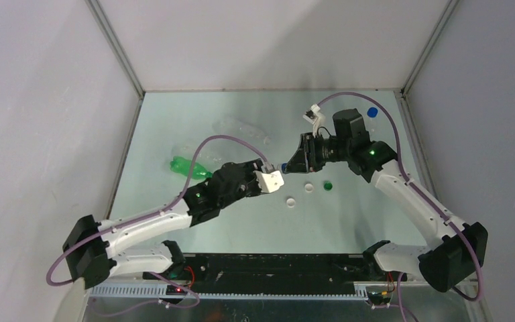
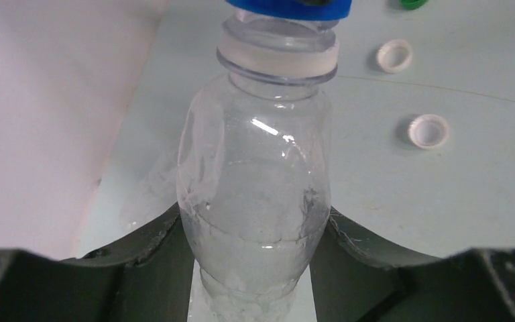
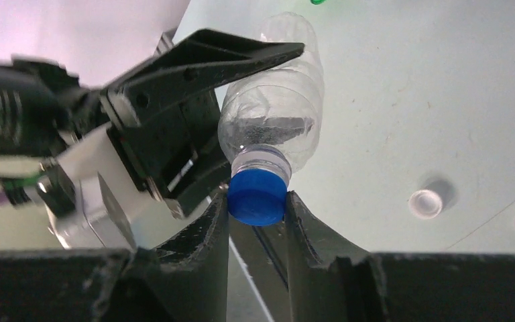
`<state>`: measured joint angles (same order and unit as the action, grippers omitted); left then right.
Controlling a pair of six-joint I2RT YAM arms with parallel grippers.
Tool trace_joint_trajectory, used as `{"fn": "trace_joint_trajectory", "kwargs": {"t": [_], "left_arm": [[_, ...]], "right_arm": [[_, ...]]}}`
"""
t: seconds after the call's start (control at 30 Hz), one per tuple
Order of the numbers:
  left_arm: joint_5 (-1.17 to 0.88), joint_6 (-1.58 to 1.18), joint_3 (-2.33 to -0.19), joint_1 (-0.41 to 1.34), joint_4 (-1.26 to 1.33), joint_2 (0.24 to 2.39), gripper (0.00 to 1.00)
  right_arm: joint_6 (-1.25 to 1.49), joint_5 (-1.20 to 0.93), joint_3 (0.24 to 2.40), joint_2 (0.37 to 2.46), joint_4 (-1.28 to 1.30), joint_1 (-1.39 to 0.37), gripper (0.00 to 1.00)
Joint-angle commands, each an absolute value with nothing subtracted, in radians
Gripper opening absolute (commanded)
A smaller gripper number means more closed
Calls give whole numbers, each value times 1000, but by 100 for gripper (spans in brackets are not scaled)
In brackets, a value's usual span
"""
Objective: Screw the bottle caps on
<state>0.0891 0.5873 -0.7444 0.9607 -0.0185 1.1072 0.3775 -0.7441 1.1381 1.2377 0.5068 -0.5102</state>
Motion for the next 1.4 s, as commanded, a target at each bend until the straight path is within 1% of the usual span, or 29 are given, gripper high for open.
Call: {"fn": "trace_joint_trajectory", "kwargs": {"t": [0.0, 0.07, 0.23, 0.3, 0.33, 0.37, 0.4, 0.47, 0.53, 0.63, 0.87, 0.97, 1.0, 1.03, 1.07, 1.1, 1.13, 1.2, 1.37], "left_arm": [[216, 641, -742, 1053, 426, 1150, 34], [284, 644, -729, 1071, 482, 1177, 34], [322, 585, -726, 1078, 528, 1214, 34], [329, 548, -726, 1078, 515, 1223, 34], [332, 521, -728, 1076, 506, 1234, 34], [329, 504, -729, 1071, 484, 1238, 34], [318, 466, -732, 1067, 457, 1245, 33], [286, 404, -735, 1047, 419, 1249, 32], [242, 341, -734, 1018, 383, 1246, 31], [180, 286, -730, 969, 342, 1238, 30], [-42, 209, -736, 891, 235, 1240, 29], [-193, 187, -747, 853, 179, 1231, 28], [-228, 184, -751, 833, 168, 1229, 28], [-308, 179, -759, 812, 142, 1225, 28], [-391, 178, -766, 802, 129, 1223, 28], [-430, 177, -781, 786, 100, 1223, 28], [-512, 178, -790, 779, 86, 1225, 28], [-612, 190, -819, 766, 31, 1231, 28], [-751, 263, -908, 759, -146, 1252, 28]], "right_arm": [[678, -675, 1151, 1281, 466, -518, 0], [713, -634, 1150, 1283, 462, -513, 0], [768, -609, 1151, 1272, 426, -506, 1], [773, -610, 1151, 1268, 409, -501, 9], [770, -617, 1151, 1267, 404, -495, 15], [767, -619, 1152, 1265, 398, -491, 19], [755, -623, 1151, 1264, 397, -481, 27], [737, -627, 1151, 1255, 390, -463, 35], [716, -629, 1151, 1241, 385, -445, 41], [662, -623, 1151, 1203, 378, -427, 47], [502, -658, 1150, 1129, 377, -382, 59], [414, -732, 1150, 1106, 380, -343, 61], [327, -748, 1150, 1091, 391, -339, 61], [276, -781, 1150, 1075, 411, -339, 61], [165, -796, 1152, 1066, 424, -342, 61], [105, -821, 1151, 1049, 452, -344, 61], [1, -832, 1152, 1041, 465, -352, 61], [-139, -827, 1151, 1014, 500, -371, 61], [-334, -859, 1151, 979, 567, -424, 63]]}}
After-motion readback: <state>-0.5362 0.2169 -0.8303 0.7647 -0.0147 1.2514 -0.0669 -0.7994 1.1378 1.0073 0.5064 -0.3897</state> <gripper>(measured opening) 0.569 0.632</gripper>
